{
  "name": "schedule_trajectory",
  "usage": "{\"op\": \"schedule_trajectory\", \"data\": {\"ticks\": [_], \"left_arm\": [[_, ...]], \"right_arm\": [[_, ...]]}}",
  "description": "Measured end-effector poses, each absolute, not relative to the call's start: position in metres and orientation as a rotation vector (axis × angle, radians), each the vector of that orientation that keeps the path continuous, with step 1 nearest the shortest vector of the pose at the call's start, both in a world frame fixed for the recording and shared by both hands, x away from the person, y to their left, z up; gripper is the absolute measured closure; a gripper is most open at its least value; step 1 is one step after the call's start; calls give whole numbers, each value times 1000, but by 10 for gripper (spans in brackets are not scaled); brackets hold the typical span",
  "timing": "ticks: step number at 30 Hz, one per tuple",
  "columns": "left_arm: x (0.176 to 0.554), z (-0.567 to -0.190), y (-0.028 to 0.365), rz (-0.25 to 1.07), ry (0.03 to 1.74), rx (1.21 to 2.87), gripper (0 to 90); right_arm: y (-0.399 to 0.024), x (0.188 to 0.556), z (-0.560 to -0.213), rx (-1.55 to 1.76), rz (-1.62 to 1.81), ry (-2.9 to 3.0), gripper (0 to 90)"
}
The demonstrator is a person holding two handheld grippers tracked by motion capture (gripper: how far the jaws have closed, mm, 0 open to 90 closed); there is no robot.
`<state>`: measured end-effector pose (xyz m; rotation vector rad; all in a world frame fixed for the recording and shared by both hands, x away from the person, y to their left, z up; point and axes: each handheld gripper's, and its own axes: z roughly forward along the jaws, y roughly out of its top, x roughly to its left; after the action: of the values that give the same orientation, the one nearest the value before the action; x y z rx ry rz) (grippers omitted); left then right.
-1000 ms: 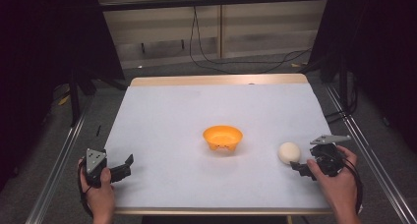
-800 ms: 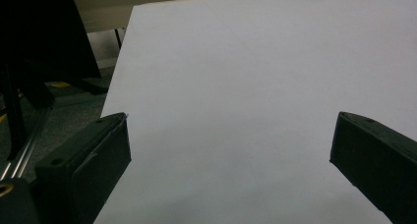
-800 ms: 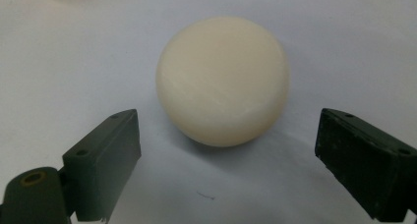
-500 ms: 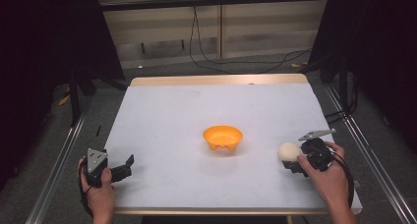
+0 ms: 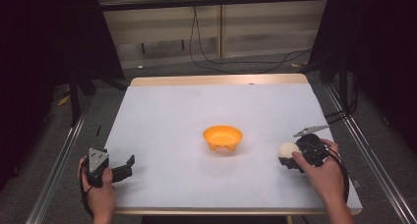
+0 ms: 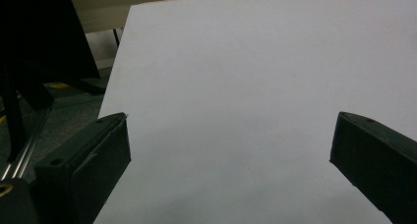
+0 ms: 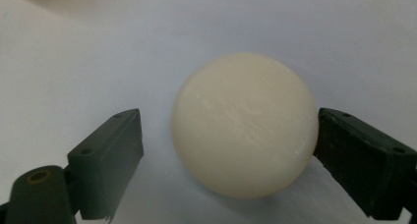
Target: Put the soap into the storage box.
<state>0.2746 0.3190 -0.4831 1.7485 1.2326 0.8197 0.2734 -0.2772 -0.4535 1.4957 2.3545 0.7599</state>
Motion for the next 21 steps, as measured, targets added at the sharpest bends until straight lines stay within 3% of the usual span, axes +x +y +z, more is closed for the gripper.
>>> {"op": "schedule_trajectory", "data": {"ticks": [14, 21], "left_arm": [[275, -483, 317, 820, 1222, 1763, 16], [275, -483, 317, 824, 1220, 1774, 17]], "right_arm": [[-274, 282, -456, 1559, 693, 2324, 237], [-277, 284, -456, 1569, 698, 2340, 222]]}}
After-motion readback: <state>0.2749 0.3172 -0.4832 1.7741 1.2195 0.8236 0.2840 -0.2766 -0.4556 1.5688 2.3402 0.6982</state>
